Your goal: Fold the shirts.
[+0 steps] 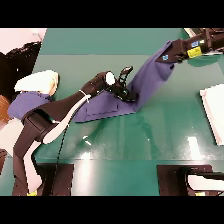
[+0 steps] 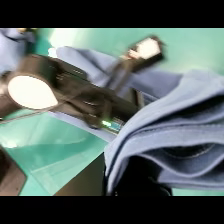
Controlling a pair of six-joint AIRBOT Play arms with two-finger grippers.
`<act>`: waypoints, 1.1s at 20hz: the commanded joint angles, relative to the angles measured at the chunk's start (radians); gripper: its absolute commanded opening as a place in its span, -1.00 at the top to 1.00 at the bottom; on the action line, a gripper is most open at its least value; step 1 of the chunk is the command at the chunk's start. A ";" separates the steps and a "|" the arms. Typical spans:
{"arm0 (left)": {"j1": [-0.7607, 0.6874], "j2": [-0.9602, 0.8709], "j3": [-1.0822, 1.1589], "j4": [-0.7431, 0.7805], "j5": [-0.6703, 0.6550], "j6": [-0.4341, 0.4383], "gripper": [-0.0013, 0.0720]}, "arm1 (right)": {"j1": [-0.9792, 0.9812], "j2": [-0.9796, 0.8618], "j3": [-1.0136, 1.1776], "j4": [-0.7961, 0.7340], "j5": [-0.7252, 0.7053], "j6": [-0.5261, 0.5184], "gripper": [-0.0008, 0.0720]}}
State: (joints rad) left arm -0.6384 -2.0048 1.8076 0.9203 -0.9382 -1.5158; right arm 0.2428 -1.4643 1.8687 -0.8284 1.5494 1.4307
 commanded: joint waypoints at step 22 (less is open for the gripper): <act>0.704 0.629 0.018 0.285 -0.310 0.058 0.90 | 0.618 -0.395 0.046 0.336 -0.499 -0.366 -0.41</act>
State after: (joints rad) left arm -0.0185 -1.4326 1.8259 1.1950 -1.2289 -1.4582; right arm 0.7631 -1.7683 1.8919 -0.5598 1.1336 1.1484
